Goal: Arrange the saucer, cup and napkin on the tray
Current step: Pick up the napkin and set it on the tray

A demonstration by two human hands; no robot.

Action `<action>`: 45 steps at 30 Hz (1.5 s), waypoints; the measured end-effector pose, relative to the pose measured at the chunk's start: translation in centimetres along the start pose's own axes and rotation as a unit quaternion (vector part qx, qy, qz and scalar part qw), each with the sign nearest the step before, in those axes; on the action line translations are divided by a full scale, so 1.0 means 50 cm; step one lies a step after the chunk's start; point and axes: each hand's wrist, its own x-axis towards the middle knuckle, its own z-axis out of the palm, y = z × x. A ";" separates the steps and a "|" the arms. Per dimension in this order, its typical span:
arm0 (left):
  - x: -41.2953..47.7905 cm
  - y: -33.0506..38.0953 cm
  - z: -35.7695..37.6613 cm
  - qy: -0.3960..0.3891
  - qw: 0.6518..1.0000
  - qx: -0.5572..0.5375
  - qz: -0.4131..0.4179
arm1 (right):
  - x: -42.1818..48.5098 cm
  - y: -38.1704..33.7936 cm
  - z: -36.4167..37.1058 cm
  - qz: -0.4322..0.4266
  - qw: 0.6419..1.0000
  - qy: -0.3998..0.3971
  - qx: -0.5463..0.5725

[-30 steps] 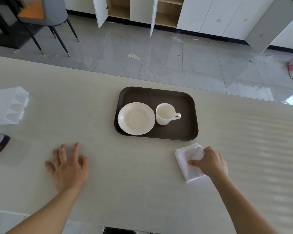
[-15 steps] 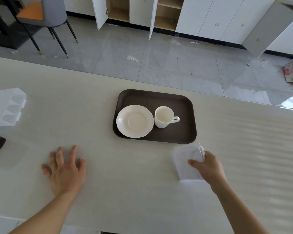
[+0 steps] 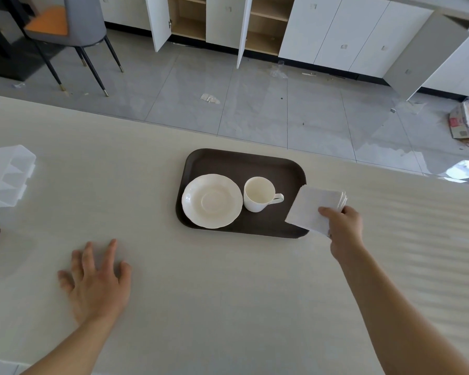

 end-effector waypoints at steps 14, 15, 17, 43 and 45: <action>-0.001 -0.001 0.001 -0.002 1.000 0.001 -0.001 | 0.005 0.052 0.080 0.051 0.998 -0.023 0.030; -0.001 0.000 0.000 0.000 1.000 -0.001 -0.001 | 0.005 0.049 0.079 0.048 0.998 -0.027 0.023; -0.002 0.001 -0.002 0.002 1.000 -0.001 0.000 | 0.006 0.044 0.075 0.035 0.999 -0.038 -0.009; 0.026 0.087 -0.023 -0.030 0.999 -0.044 0.008 | -0.064 0.034 -0.029 -0.110 0.964 -0.045 -0.236; 0.054 0.132 -0.018 -0.046 0.998 -0.044 0.026 | -0.062 0.023 -0.018 -0.124 0.961 -0.057 -0.241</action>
